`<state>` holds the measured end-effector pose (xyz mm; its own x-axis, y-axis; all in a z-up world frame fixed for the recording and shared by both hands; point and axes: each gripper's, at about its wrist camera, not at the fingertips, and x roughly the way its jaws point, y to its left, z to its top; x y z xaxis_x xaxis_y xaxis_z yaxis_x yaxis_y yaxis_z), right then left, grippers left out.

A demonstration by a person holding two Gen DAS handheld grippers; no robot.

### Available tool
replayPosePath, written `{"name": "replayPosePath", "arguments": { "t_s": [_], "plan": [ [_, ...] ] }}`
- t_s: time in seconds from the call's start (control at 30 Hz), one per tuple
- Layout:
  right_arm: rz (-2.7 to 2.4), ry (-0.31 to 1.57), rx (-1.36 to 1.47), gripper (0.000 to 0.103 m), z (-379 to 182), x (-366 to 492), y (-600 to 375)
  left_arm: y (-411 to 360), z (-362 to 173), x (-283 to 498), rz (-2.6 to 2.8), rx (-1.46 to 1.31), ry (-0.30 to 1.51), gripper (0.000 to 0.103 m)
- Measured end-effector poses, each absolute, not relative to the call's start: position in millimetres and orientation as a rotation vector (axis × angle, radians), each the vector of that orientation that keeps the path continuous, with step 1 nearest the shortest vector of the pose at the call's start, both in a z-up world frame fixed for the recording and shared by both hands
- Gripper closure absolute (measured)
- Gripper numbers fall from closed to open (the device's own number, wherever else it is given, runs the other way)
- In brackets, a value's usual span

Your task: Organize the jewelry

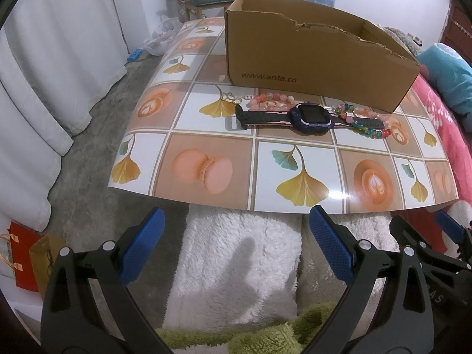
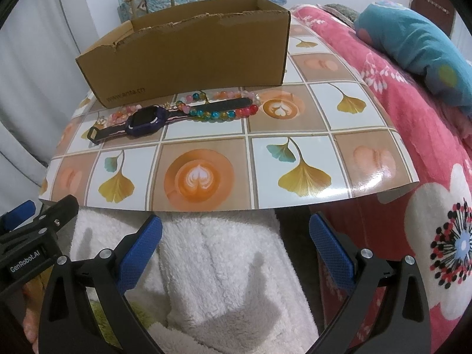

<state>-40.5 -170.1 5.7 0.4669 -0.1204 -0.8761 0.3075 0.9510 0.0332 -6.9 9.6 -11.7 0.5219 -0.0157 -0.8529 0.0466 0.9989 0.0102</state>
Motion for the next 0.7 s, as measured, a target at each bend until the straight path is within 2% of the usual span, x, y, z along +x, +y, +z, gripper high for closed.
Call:
{"name": "replayPosePath", "arguments": {
  "t_s": [0.7],
  "plan": [
    [-0.295, 1.086, 0.171, 0.006, -2, -37, -173, 13, -18, 4, -0.027, 0.028, 1.047, 0.008]
  ]
}}
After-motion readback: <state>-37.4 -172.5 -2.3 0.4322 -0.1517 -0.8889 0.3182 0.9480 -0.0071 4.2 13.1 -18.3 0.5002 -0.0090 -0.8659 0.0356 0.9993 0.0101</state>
